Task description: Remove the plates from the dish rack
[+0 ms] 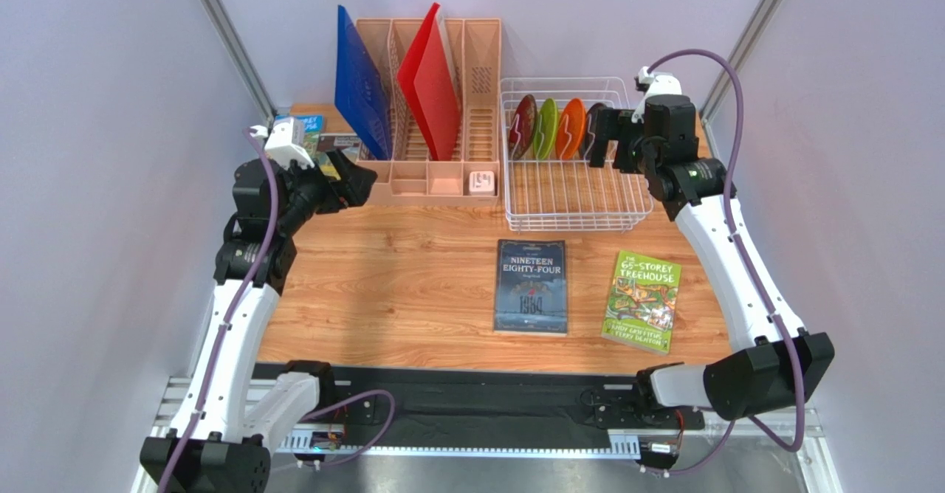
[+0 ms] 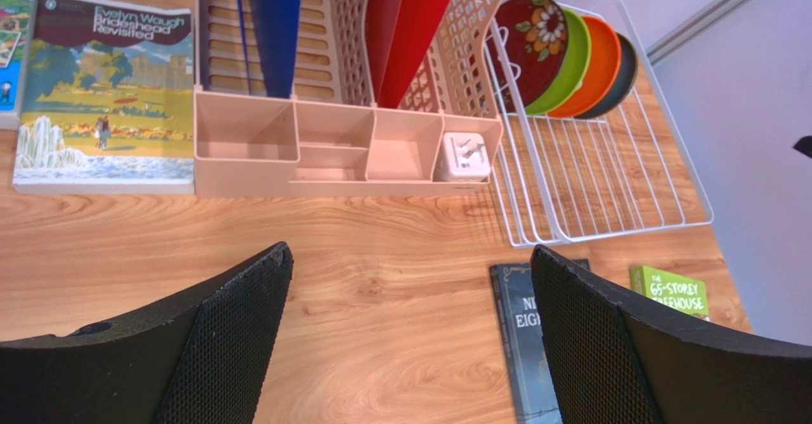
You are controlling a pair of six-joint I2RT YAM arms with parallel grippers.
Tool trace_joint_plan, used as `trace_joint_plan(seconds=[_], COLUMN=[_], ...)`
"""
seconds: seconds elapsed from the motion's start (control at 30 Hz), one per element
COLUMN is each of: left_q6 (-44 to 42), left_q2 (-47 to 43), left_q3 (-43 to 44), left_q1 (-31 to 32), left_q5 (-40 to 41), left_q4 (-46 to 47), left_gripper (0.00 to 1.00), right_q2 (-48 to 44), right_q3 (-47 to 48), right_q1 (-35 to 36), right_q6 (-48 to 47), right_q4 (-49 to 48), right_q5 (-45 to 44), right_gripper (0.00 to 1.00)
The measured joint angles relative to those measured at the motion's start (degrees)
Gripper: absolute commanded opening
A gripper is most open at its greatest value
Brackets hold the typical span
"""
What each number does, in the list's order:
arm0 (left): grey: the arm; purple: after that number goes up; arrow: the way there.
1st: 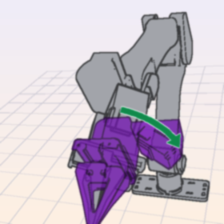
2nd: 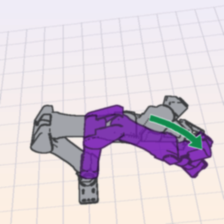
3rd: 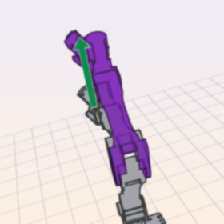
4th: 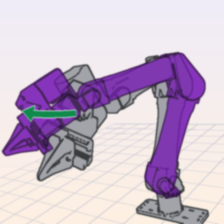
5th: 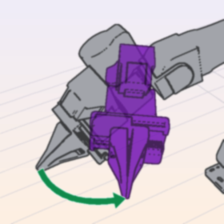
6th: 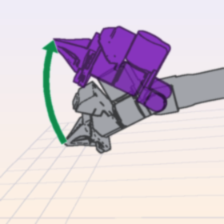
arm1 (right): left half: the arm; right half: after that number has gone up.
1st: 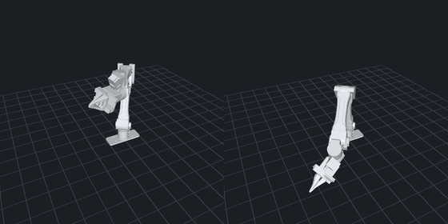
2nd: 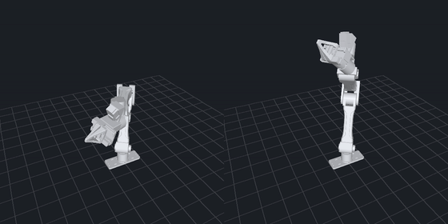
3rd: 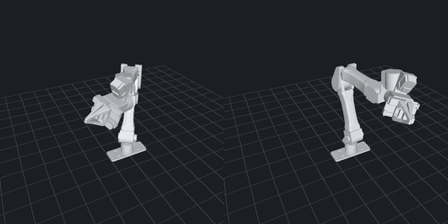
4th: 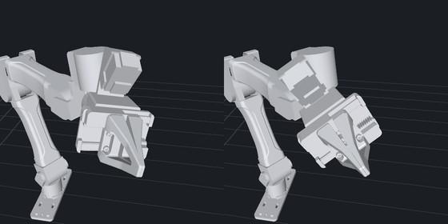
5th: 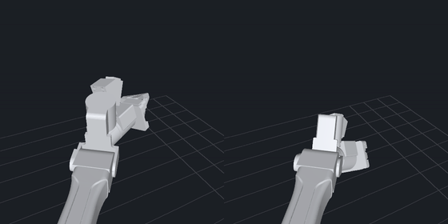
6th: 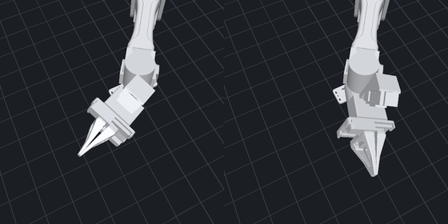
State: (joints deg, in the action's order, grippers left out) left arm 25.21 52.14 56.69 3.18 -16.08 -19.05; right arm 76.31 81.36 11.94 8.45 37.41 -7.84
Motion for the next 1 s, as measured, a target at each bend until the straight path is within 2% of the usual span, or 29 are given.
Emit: trace_joint_plan(seconds=[0.17,0.27,0.4,0.5,0.53,0.73,0.8,1.0], left_q6=[0.04,-0.02,-0.26,-0.44,-0.44,-0.42,-0.42,-0.42], left_q2=[2.40,2.93,2.89,2.86,2.86,3.67,4.33,6.71], left_q3=[0.00,-0.79,-2.99,-4.59,-5.35,-7.98,-8.48,-9.27], left_q1=[0.00,0.00,0.00,0.00,0.00,0.00,0.00,0.00], left_q5=[2.23,4.33,5.51,5.73,5.60,4.33,4.20,4.11], left_q4=[0.02,0.72,1.36,2.08,2.69,5.97,7.15,9.35], left_gripper=[1.00,1.00,1.00,1.00,1.00,1.00,1.00,1.00], right_q2=[0.31,4.09,11.32,15.67,17.00,25.66,29.03,40.59], right_q3=[0.02,3.63,9.20,11.85,12.79,21.88,25.44,37.88], right_q1=[-0.02,-0.11,-0.13,-0.13,-0.13,-0.13,-0.11,1.22], right_q6=[-0.94,-0.92,-0.76,-0.59,-0.50,0.57,1.05,1.66], right_q4=[-2.32,-1.29,-0.85,-0.76,-0.59,-0.26,-0.35,1.44], right_q5=[2.67,3.56,3.80,3.72,3.69,5.66,7.89,11.08], right_gripper=[1.00,1.00,0.92,0.90,0.84,0.79,0.74,0.75])
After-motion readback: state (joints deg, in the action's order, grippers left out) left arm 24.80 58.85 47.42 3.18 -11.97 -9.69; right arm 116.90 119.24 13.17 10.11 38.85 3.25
